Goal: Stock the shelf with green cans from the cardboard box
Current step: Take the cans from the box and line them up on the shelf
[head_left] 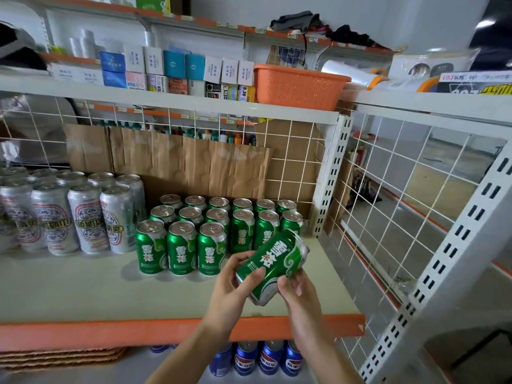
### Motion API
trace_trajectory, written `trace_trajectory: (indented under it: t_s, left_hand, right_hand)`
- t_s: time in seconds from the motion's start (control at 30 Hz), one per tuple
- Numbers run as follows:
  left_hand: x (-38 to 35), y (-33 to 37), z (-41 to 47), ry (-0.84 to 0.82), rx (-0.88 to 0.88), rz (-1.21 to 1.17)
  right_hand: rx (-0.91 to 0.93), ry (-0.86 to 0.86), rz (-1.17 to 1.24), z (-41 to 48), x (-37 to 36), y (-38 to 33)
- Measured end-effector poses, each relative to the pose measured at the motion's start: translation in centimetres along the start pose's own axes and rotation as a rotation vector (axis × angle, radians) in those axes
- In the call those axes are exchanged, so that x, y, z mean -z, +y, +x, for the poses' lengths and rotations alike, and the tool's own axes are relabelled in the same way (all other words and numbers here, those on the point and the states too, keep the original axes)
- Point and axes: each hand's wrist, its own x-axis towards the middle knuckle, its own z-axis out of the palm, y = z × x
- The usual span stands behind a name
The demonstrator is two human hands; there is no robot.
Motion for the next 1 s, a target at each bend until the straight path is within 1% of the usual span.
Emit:
trace_trajectory:
  t_s: [0.1,0.17,0.33,0.43,0.6,0.8,0.9,1.0]
  left_hand:
    - [-0.5,-0.4,-0.3,0.03,-0.026,-0.001]
    - [-0.5,-0.6,-0.5,0.022,-0.041,-0.004]
    - [-0.1,-0.4,-0.6,-0.096,-0.025,-0.008]
    - [0.6,0.2,-0.2,-0.15,-0.02,0.039]
    - [1.2,2.6,1.2,-0.13,-0.08,0.082]
    - [0.8,4.1,1.7,-0.231,-0.057,0.086]
    - [0.7,4.0,1.9,-0.205,-0.046,0.057]
    - [0.7,3.8,2.4,-0.128,-0.072,0.068]
  right_hand:
    - [0.012,0.045,0.055,0.0,-0.4,-0.3]
    - [0.014,0.035,0.075,0.1,-0.4,-0.6]
    - [0.015,-0.048,0.123,0.3,0.2,-1.7]
    - [0.015,-0.081,0.106,0.6,0.9,-2.1]
    - [-0.033,-0.169,0.073,0.7,2.0,-2.7]
    - [-0.041,-0.221,-0.019,0.7,2.0,-2.9]
    - [-0.045,-0.219,-0.021,0.6,1.7,-3.1]
    - [-0.03,-0.202,-0.021,0.4,1.4,-2.9]
